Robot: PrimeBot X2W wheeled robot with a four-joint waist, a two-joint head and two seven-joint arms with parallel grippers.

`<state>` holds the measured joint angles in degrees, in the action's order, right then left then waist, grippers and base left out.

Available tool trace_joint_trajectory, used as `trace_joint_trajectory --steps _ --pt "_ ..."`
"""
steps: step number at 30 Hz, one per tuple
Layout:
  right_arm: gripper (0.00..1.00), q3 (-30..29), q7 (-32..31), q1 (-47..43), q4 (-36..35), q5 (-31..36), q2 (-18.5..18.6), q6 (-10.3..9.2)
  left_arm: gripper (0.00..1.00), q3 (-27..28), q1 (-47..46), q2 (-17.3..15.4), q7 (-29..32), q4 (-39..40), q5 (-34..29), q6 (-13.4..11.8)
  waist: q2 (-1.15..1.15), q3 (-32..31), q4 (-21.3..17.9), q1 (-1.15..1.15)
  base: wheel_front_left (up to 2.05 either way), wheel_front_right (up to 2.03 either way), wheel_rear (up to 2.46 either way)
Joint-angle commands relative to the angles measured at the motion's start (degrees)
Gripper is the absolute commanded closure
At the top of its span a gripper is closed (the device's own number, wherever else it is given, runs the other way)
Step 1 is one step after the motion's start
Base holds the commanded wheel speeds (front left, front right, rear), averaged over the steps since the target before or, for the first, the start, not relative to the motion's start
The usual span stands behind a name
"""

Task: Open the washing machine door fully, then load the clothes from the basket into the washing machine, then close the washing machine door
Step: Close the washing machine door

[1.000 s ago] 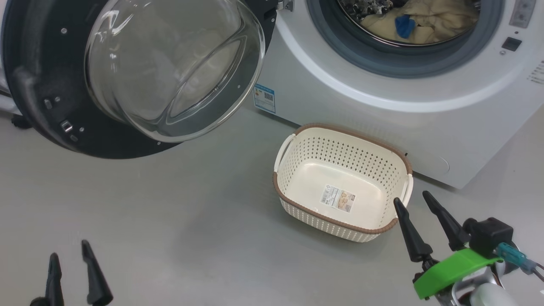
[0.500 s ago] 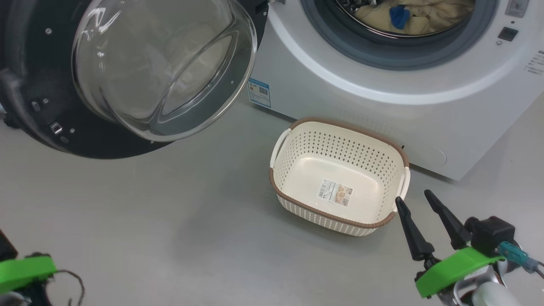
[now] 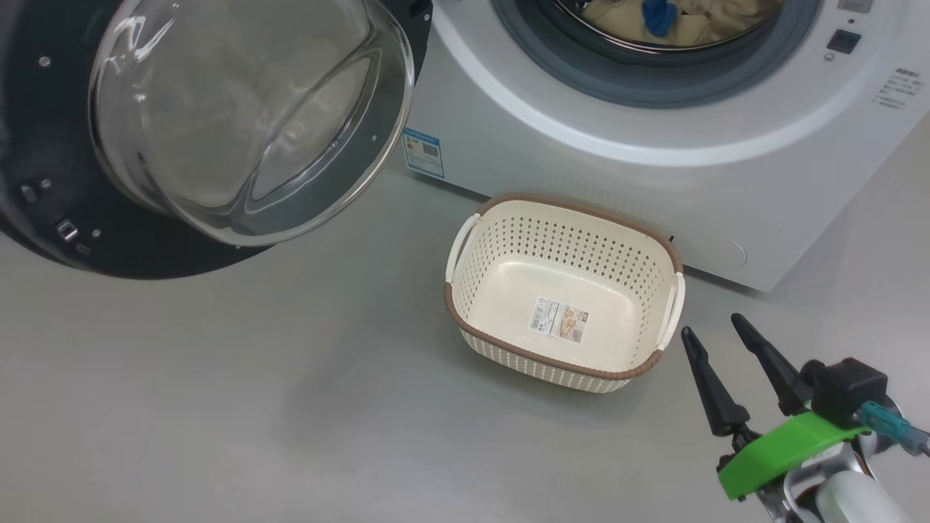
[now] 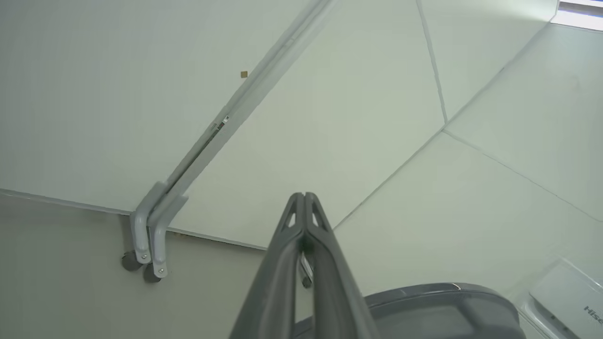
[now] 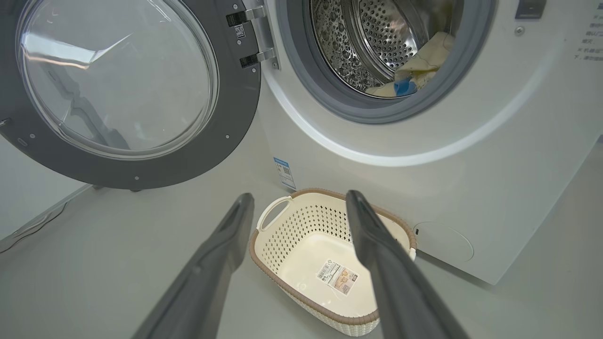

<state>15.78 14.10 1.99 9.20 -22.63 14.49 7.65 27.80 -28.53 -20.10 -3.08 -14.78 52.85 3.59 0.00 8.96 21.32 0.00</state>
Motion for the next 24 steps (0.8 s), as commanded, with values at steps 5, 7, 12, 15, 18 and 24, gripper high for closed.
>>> trace_joint_trajectory --steps 5,7,12,15,18,24 --pt "0.00 0.84 -1.18 2.26 -3.16 0.04 2.62 -0.16 1.00 3.26 -11.97 -9.33 5.05 -7.15 4.91 -0.13 0.00 1.35 -1.05 0.00 0.00 0.00 0.00" --pt "0.00 0.86 -1.63 2.29 -3.61 0.00 3.01 -0.16 1.00 3.62 -14.64 -10.90 6.37 -10.69 6.31 -0.07 0.00 1.82 -1.33 0.00 0.00 0.00 0.00" --pt "0.00 1.12 -2.61 2.64 -4.54 0.06 3.88 -0.16 1.00 3.62 -18.63 -13.08 9.52 -17.01 9.13 1.12 0.00 2.88 -2.17 0.00 0.00 0.00 0.00" --pt "0.00 1.14 -3.89 3.06 -5.71 0.24 5.08 -0.16 1.00 4.01 -21.75 -14.20 11.69 -20.51 12.11 2.35 0.00 4.56 -2.77 0.00 0.00 0.00 0.00" --pt "0.00 0.98 -4.73 3.37 -6.72 0.41 5.90 -0.16 1.00 3.89 -23.09 -14.84 12.75 -22.32 13.46 2.99 0.00 5.89 -3.10 0.00 0.00 0.00 0.00" --pt "0.00 0.62 -6.32 3.70 -8.53 0.84 6.79 -0.16 1.00 4.37 -24.40 -15.18 14.80 -24.17 17.11 3.72 0.00 8.08 -3.60 0.00 0.00 0.00 0.00"
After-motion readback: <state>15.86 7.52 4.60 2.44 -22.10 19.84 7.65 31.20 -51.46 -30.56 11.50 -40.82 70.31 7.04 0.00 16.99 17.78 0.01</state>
